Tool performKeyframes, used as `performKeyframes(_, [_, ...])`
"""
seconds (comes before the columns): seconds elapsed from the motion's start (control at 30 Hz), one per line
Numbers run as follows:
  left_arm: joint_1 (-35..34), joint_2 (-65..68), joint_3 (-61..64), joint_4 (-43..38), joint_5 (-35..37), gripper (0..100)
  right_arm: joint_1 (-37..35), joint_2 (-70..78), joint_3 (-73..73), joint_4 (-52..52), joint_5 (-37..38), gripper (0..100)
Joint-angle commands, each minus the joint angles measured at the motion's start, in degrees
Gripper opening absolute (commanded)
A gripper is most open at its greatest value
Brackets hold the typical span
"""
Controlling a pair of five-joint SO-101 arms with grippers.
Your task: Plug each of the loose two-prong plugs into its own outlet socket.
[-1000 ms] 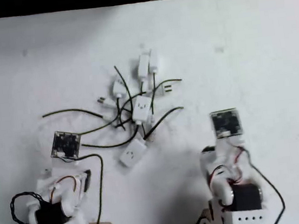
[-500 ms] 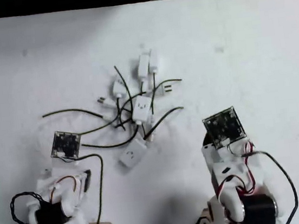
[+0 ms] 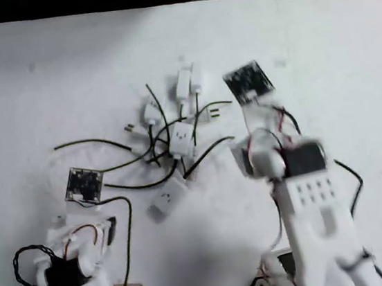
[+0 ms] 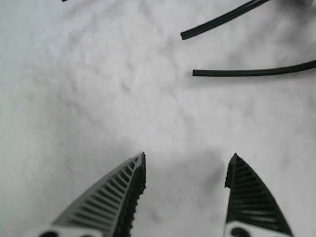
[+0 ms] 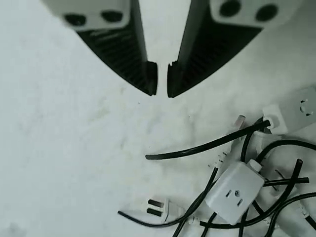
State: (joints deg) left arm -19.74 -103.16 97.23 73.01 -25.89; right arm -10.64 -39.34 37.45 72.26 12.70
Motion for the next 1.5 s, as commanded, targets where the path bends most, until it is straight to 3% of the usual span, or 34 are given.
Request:
performKeyframes(0.0, [-0.5, -0.1, -0.2, 0.3, 0.4, 26, -0.4, 6.5, -3.0, -5.4, -6.5, 17.6])
performKeyframes(0.1, [-0.5, -0.1, -0.2, 0.3, 0.4, 26, -2.1, 9.9, -3.5, -7.3, -8.3, 24.6])
performKeyframes(0.33, [-0.5, -0.1, -0.2, 0.3, 0.4, 26, -13.1, 15.5, -8.2, -7.6, -8.3, 24.7])
performKeyframes(0.5, [-0.5, -0.1, -0.2, 0.3, 0.4, 26, -17.1, 22.7, -12.7, -7.6, -8.3, 24.7])
performKeyframes(1.0, [-0.5, -0.1, -0.2, 0.3, 0.4, 26, -17.4, 47.9, -24.4, -7.4, -8.7, 24.6])
performKeyframes(1.27, [-0.5, -0.1, -0.2, 0.3, 0.4, 26, -17.9, 52.4, -25.0, -8.2, -8.4, 10.6])
performKeyframes(1.47, [-0.5, -0.1, -0.2, 0.3, 0.4, 26, -17.9, 54.6, -25.0, -9.4, -8.7, 9.8])
